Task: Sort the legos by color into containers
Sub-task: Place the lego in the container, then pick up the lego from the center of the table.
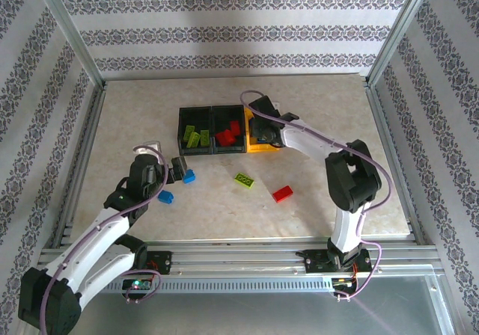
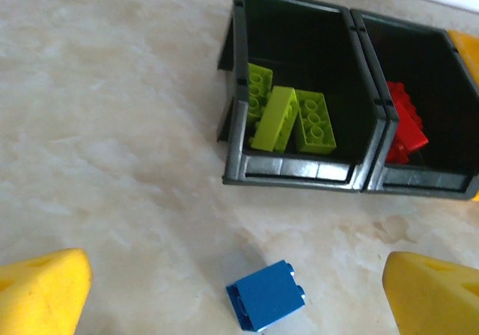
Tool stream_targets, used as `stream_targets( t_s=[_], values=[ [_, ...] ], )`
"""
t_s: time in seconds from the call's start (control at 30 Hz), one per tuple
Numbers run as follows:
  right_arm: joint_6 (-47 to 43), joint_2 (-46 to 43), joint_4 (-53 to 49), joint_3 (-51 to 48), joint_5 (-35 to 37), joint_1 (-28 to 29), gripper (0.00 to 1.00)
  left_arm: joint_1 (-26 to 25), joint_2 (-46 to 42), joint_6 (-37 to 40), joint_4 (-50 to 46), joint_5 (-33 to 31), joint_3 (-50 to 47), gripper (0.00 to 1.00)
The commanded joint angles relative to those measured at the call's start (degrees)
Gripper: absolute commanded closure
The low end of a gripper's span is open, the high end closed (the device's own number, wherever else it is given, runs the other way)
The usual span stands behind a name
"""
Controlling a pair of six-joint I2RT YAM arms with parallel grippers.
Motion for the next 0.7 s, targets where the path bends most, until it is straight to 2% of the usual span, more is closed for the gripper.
stream_targets(
  t_s=[0.0, 0.33, 0.43, 0.53, 0.57, 0.67],
  values=[
    [2.14, -4.48, -0.29, -3.09, 1.46, 0.87, 0.43, 0.03, 1.6, 0.91, 3.27, 4.86, 2.39, 0.0],
    [7.31, -14.19, -0.56, -13.91, 3.44, 1.54, 0.32, -6.22, 11.44, 0.58, 9.1, 11.79, 4.44, 0.0],
    [9.23, -17.01, -0.75, -17.47, 4.06, 1.66, 0.27, -9.54, 15.55, 1.47, 9.1, 11.61, 6.34, 0.0],
    [11.16, -19.89, -0.86, -21.18, 4.75, 1.75, 0.18, -13.24, 20.0, 2.85, 8.0, 10.57, 8.89, 0.0],
    [11.78, -20.86, -0.92, -22.32, 5.12, 1.79, 0.03, -14.42, 21.68, 3.13, 7.71, 10.29, 9.79, 0.0],
    [13.47, -23.43, -2.03, -24.97, 6.28, 1.76, 0.02, -17.97, 26.83, 4.3, 6.15, 9.5, 12.92, 0.0]
  ],
)
